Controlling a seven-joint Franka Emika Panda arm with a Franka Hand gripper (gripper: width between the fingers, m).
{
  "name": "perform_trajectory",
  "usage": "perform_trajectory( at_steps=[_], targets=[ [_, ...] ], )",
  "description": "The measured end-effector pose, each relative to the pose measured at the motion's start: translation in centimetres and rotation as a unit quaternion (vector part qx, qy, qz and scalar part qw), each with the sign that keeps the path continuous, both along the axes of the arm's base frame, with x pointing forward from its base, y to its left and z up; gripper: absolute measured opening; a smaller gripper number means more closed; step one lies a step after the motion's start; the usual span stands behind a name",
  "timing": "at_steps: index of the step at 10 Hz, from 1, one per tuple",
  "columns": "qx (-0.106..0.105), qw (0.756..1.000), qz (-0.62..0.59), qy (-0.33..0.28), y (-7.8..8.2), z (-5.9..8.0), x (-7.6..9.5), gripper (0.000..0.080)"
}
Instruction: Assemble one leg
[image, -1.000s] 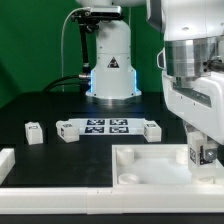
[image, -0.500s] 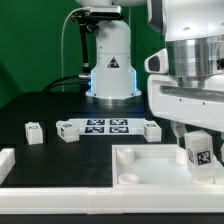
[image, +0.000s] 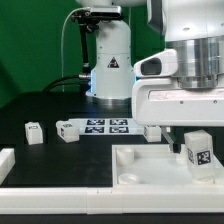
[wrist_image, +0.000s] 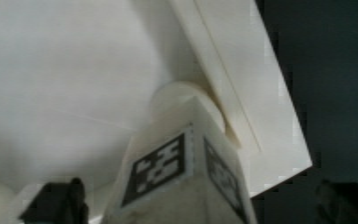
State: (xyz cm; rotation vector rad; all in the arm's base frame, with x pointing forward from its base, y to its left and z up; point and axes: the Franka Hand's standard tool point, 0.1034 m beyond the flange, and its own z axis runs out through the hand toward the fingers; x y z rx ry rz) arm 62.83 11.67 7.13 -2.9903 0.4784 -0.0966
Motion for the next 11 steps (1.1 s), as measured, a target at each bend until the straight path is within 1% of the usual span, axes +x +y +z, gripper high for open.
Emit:
perform_trajectory(
  at_steps=[2, 3, 4, 5, 6, 7, 8, 9, 11],
  targets=[
    [-0.008, 0.995, 0.095, -0.011, 0.00, 0.13, 0.06, 0.0649],
    [-0.015, 0.988, 0.153, -0.017, -0.05, 0.13, 0.09, 0.0649],
    [-0.018, 0.983, 0.181, -0.019, -0.15, 0.09, 0.09, 0.0649],
    [-0.019, 0.981, 0.191, -0.020, -0.19, 0.07, 0.09, 0.0621],
    [-0.019, 0.981, 0.190, -0.020, -0.19, 0.05, 0.08, 0.0474],
    [-0.019, 0.981, 0.190, -0.019, -0.19, 0.03, 0.07, 0.0474],
    [-0.019, 0.981, 0.190, -0.019, -0.20, 0.02, 0.07, 0.0336],
    [-0.019, 0.982, 0.186, -0.019, -0.19, 0.02, 0.07, 0.0288],
    [-0.016, 0.987, 0.162, -0.017, -0.13, 0.00, 0.04, 0.0288]
  ],
)
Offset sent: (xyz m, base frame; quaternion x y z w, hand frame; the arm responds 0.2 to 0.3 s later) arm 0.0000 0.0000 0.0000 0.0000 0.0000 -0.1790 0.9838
